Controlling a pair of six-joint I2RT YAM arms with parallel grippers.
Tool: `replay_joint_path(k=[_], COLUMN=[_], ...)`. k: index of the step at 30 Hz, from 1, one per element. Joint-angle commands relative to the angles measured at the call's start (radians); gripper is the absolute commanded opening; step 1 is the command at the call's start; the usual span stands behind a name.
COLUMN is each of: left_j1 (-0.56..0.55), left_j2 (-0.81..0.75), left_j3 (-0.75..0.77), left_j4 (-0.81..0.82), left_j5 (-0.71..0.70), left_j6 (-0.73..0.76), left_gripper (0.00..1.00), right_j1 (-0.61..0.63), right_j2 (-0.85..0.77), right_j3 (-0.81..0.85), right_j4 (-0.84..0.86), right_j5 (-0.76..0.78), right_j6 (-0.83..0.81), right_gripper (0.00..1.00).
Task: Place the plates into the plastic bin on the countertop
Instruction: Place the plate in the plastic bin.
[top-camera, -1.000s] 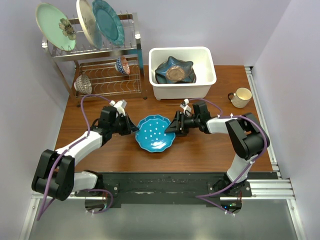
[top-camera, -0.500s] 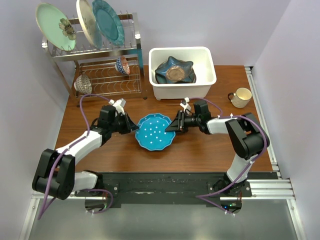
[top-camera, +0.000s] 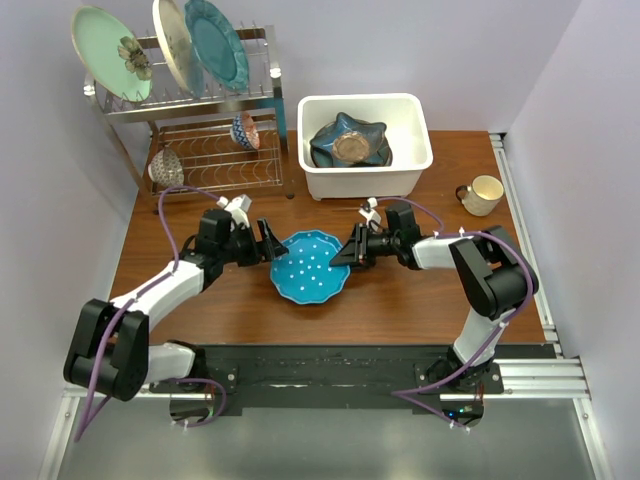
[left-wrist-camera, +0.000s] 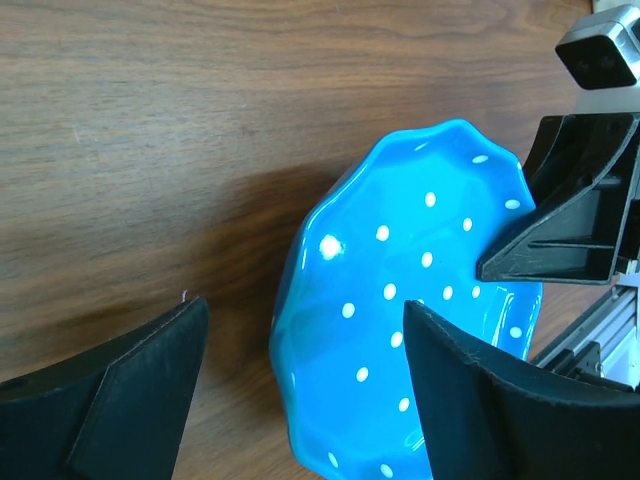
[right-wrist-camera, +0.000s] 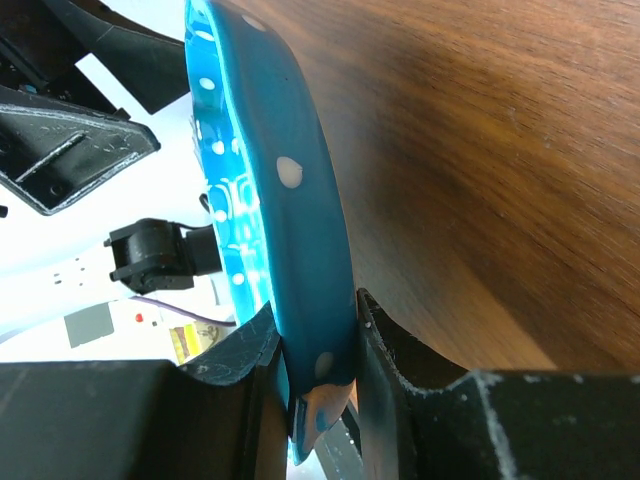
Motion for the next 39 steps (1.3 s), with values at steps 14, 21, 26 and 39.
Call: replay_joint_path(k=[14, 21, 26, 39], left_j1=[0.034, 0.051, 0.063, 0.077], left_j2=[-0.154, -0.253, -0.300, -0.251], left_j3=[0.011, 0.020, 0.017, -0.024], left_j4=[-0.006, -0.073, -0.102, -0.070], left_j5=[-0.104, -0.149, -0.199, -0.169], left_j6=[0.006, 0.023, 0.021, 0.015], left_gripper=[0.89, 0.91, 0.93, 0.95], right_j1=[0.002, -0.018, -0.055, -0.171], right_j2=[-0.112, -0.111, -0.152, -0.272], right_j3=[0.064, 0.071, 0.122, 0.237], right_j4=[-0.194, -0.146, -0.221, -0.363], right_j5=[-0.008, -0.008, -0.016, -0.043], right_j6=[-0.145, -0.102, -0.137, -0.184], right_gripper=[0.00, 0.00, 0.00, 0.00])
